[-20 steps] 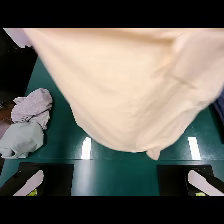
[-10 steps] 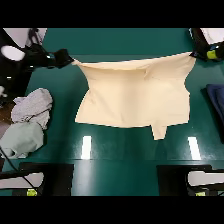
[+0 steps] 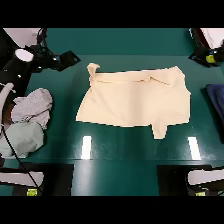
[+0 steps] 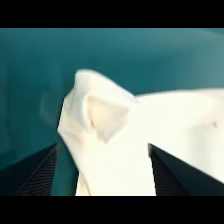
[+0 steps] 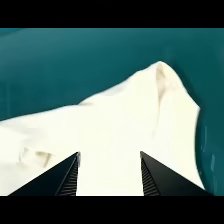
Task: Fold the shirts.
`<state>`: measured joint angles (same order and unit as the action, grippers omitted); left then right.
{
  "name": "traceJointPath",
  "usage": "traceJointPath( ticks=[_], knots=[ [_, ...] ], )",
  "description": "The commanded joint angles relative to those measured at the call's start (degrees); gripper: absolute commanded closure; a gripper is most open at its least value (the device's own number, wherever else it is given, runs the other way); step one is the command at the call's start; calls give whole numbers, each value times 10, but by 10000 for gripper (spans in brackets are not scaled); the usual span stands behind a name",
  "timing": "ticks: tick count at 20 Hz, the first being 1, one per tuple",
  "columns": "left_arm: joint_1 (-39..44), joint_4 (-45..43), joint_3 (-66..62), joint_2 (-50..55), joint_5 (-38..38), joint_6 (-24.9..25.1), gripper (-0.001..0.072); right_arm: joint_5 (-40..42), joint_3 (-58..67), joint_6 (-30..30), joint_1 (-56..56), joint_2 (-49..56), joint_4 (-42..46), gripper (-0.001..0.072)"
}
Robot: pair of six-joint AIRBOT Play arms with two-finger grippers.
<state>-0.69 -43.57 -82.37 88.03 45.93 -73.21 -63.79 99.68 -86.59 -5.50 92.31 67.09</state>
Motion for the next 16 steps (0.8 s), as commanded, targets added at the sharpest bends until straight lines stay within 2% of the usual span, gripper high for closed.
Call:
traceJointPath(
  ticks=[1,2,3,5,7,8,10,16],
  knots=[
    [-58,-2,-28,2,202,30,131,-139,0,61,-34,-29,-1,432],
    [-72,-5,-20,2,254,51,275,-182,-5,76,-40,-38,-1,432],
    [-82,-6,-1,0,292,64,288,-210,-21,86,-46,-52,-1,432],
    [-86,-28,62,-11,317,63,288,-217,-77,92,-53,-89,-1,432],
    [-83,-48,147,-30,297,62,287,-200,-148,97,-53,-131,-1,432],
    [-83,-48,188,-39,283,63,259,-189,-180,98,-53,-150,-1,433],
    [-83,-54,250,-44,270,83,260,-169,-238,98,-53,-186,-2,432],
    [-75,-49,314,-44,236,118,260,-158,-304,97,-52,-240,-1,432]
  ],
)
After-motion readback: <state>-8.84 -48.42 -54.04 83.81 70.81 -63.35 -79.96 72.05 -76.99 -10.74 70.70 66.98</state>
